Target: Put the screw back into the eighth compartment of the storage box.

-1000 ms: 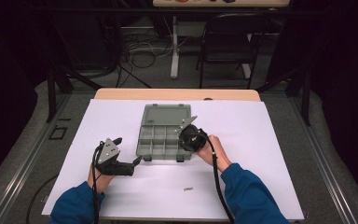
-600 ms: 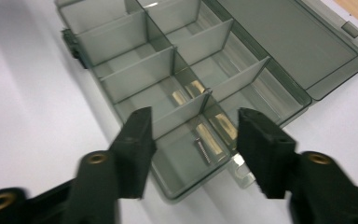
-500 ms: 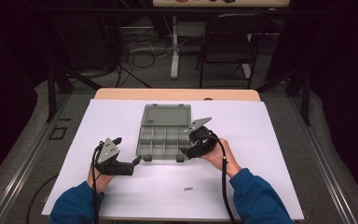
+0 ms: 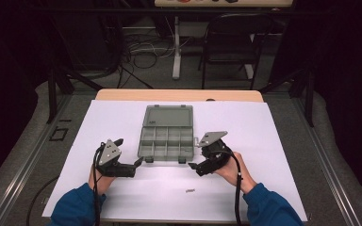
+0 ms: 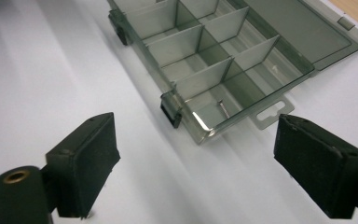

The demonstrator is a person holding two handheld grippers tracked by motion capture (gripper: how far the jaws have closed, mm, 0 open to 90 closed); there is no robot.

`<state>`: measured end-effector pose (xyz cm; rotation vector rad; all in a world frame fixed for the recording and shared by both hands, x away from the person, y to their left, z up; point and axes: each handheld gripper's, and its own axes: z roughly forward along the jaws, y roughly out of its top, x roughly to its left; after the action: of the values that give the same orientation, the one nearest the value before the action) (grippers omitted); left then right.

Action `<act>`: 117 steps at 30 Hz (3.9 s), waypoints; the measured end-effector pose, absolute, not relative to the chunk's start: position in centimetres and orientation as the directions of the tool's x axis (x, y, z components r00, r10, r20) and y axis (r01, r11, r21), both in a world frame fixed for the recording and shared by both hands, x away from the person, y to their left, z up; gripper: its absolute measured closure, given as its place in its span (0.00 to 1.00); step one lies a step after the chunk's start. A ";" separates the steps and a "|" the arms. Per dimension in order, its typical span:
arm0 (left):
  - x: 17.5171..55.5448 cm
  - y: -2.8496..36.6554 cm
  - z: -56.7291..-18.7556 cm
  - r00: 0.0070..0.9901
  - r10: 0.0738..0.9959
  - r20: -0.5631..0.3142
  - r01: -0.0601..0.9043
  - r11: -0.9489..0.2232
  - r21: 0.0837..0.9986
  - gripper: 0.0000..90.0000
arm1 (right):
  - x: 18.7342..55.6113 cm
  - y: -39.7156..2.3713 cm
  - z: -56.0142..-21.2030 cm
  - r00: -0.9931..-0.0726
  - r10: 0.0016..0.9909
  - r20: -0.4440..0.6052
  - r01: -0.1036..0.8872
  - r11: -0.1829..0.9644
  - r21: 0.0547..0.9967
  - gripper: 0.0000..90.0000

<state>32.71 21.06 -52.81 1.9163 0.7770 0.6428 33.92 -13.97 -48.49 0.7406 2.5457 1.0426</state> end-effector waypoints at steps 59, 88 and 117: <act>32.9 21.0 -52.9 0.664 0.739 0.116 0.250 -0.365 0.897 0.00 | 30.2 -12.1 -54.3 -0.935 0.353 0.014 0.292 0.749 0.595 0.82; 32.8 21.0 -52.8 0.666 0.737 0.118 0.243 -0.364 0.899 0.00 | 30.1 -12.6 -53.8 -0.917 0.399 -0.014 0.311 0.735 0.603 0.97; 32.8 20.9 -52.9 0.668 0.735 0.117 0.248 -0.368 0.896 0.00 | 30.5 -13.8 -52.5 -0.900 0.433 -0.055 0.302 0.709 0.638 0.98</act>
<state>32.77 20.93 -52.91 1.9254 0.7686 0.6404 30.50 -13.77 -52.46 0.5906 2.7147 0.9606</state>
